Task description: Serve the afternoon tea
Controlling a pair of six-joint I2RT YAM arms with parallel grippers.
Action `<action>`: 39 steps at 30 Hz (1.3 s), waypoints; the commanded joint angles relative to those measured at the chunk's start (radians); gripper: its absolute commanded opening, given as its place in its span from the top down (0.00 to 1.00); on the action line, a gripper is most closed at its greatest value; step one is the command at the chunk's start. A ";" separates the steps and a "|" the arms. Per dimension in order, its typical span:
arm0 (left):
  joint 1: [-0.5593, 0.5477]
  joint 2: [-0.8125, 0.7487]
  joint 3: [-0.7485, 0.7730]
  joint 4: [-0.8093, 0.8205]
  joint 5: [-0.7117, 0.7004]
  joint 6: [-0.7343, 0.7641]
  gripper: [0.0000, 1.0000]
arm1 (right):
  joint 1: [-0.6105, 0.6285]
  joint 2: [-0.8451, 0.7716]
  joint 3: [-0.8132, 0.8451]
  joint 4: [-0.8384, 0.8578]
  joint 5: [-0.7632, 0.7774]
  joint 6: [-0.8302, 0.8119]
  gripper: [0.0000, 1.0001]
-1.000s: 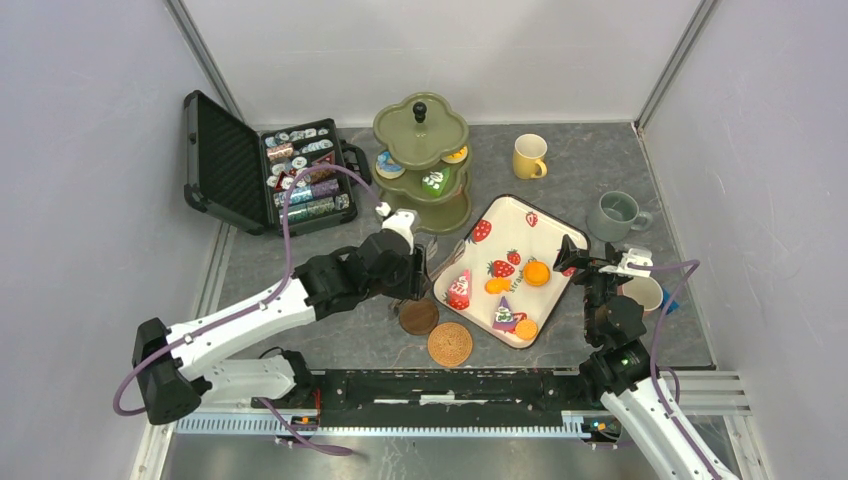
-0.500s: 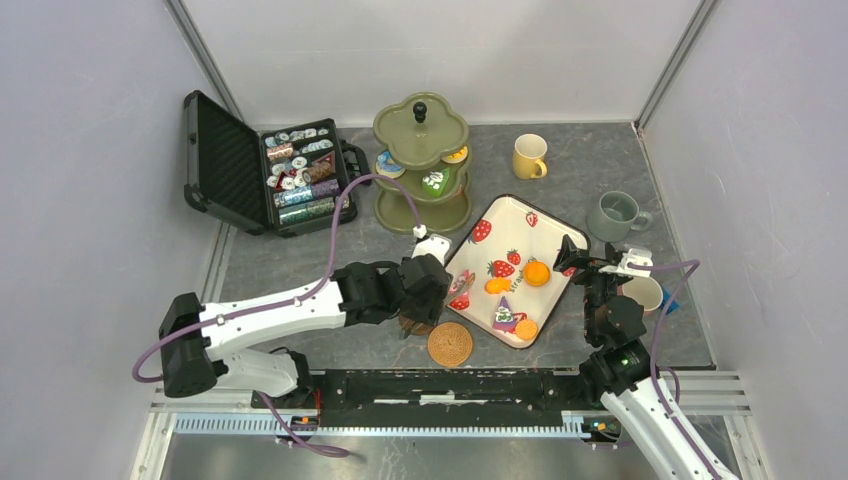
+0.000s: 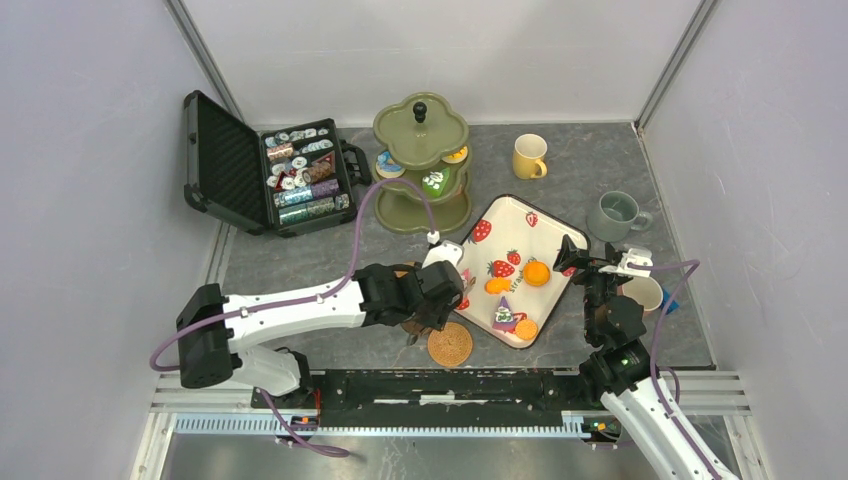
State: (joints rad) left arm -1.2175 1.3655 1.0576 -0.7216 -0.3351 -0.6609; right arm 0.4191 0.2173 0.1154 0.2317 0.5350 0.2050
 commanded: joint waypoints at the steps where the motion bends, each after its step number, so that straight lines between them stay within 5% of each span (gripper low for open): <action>1: -0.019 0.027 0.071 -0.029 -0.043 -0.041 0.46 | 0.005 0.005 0.000 0.037 0.002 0.007 0.02; 10: -0.022 0.044 0.120 -0.067 -0.038 -0.048 0.58 | 0.005 0.009 -0.002 0.040 0.001 0.007 0.02; 15: -0.022 0.060 0.143 -0.094 -0.027 -0.060 0.41 | 0.005 0.005 -0.002 0.038 0.001 0.006 0.02; 22: -0.022 0.044 0.121 -0.095 -0.010 -0.080 0.39 | 0.006 0.004 -0.001 0.037 0.003 0.006 0.02; 39: -0.051 0.072 0.169 -0.154 -0.117 -0.066 0.59 | 0.006 0.001 0.000 0.033 0.002 0.006 0.02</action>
State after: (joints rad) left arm -1.2655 1.4570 1.1728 -0.8562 -0.3695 -0.7097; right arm 0.4191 0.2199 0.1154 0.2317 0.5350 0.2054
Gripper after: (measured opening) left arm 0.450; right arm 0.978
